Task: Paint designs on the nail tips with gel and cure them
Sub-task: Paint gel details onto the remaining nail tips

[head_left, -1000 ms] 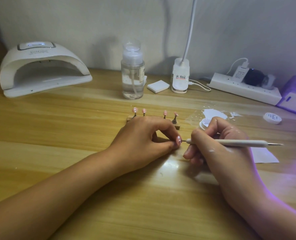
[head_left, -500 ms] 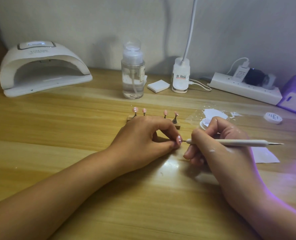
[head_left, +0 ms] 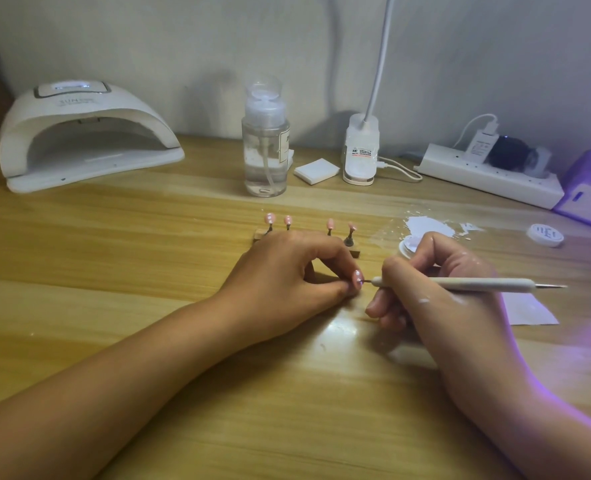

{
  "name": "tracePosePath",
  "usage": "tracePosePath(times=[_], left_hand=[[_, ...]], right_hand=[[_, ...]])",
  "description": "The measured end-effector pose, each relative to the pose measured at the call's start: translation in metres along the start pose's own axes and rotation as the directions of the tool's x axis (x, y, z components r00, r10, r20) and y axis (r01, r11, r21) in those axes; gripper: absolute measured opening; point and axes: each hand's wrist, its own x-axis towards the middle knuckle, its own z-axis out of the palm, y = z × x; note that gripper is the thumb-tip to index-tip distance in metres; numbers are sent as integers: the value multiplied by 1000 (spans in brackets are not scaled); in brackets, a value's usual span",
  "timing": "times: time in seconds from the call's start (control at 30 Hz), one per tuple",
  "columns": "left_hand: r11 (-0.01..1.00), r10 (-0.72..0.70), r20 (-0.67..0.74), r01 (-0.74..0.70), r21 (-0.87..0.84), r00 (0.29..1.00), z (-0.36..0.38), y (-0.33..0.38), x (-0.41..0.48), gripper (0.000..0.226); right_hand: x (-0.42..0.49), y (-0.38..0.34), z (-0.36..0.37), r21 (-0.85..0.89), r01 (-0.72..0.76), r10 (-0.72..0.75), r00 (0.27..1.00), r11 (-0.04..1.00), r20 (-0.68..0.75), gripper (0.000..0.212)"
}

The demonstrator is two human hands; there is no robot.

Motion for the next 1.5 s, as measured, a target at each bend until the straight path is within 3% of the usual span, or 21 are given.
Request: tracePosePath(times=[0.17,0.3,0.53,1.5], left_hand=[[1000,-5,4,5,-10,1000,0,-1,0,16],[1000,-18,7,19,-25,1000,0,-1,0,17],[999,-19,17,19,-41,1000,-1,0,1,19],[1000,-18,12,18,-4,1000,-2,2,1,19]], right_hand=[[0,2,-1,25,9,-8,999,1000,-33,32],[1,5,-1,-52,-24,22,999,998,-39,13],[2,8,-1,-103,-16,12,999,995,-40,10],[3,9,0,-61,9,-10,1000,998,-11,13]])
